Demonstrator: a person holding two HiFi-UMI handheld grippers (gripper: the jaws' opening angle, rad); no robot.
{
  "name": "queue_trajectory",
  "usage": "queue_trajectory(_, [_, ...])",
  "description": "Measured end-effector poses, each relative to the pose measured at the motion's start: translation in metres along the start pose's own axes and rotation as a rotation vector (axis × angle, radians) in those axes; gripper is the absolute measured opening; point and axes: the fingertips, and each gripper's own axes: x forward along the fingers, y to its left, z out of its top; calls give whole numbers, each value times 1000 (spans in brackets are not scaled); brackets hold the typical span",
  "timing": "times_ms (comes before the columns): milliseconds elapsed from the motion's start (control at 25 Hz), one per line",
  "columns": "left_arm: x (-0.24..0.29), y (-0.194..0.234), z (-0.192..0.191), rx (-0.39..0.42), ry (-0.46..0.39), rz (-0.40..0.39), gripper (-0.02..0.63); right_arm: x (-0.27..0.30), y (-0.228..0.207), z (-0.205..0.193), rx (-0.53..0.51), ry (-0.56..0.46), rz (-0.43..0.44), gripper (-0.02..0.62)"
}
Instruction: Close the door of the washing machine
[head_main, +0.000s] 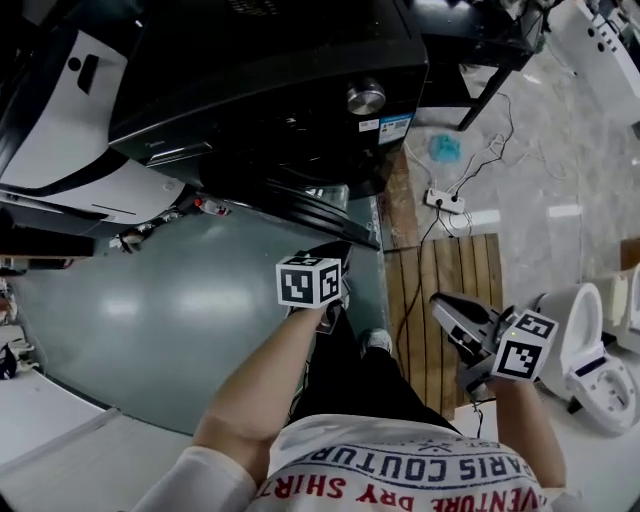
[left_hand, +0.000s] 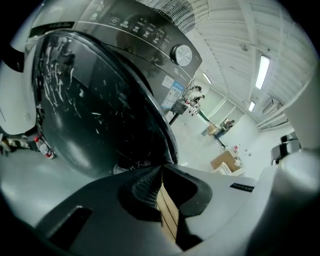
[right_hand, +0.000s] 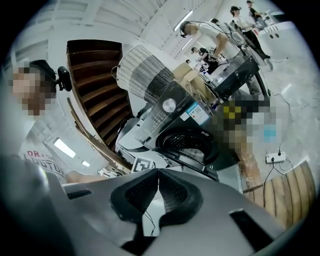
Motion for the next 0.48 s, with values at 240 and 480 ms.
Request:
queue_trajectory(240, [22, 2, 32, 21, -38, -4, 31, 19, -12, 20, 20, -31, -41, 23])
queue_trajectory(480, [45, 5, 69, -12, -70, -31, 29, 28, -29, 41, 24, -72, -98, 23])
